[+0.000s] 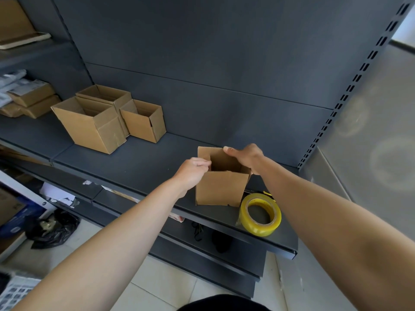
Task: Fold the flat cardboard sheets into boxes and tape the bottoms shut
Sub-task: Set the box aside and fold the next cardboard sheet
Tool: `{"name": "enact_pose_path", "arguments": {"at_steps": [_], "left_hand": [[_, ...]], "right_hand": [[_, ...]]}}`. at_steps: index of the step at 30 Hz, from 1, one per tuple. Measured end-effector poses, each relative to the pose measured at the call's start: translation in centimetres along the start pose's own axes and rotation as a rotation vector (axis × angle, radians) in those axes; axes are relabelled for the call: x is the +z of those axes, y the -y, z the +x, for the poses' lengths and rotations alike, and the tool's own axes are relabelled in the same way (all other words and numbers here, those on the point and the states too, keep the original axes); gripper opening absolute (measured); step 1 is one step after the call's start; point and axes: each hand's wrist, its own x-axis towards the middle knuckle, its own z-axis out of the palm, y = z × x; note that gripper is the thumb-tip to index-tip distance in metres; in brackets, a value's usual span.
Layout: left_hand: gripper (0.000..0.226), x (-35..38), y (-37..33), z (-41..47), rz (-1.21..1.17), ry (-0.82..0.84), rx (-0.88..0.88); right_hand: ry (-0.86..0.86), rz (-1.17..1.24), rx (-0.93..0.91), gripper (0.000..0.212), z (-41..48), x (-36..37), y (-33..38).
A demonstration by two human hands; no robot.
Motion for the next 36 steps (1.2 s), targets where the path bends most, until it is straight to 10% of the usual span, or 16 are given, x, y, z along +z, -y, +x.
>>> {"name": "enact_pose_path", "arguments": {"at_steps": [12, 20, 36], "left_hand": [[0.061, -1.3, 1.8, 0.6, -0.110, 0.273, -0.153], [0.083, -1.2, 2.0, 1.1, -0.159, 0.362, -0.166], [0.034, -1.5, 2.0, 1.5, -0.210, 0.557, -0.087]], "right_hand": [[0.579, 0.724, 0.074, 0.034, -0.2, -4.8, -4.5], [0.576, 0.610, 0.093, 0.031, 0.0, -4.1, -5.0], [0.448, 0.256, 0.140, 0.045, -0.4, -3.1, -2.2]]}}
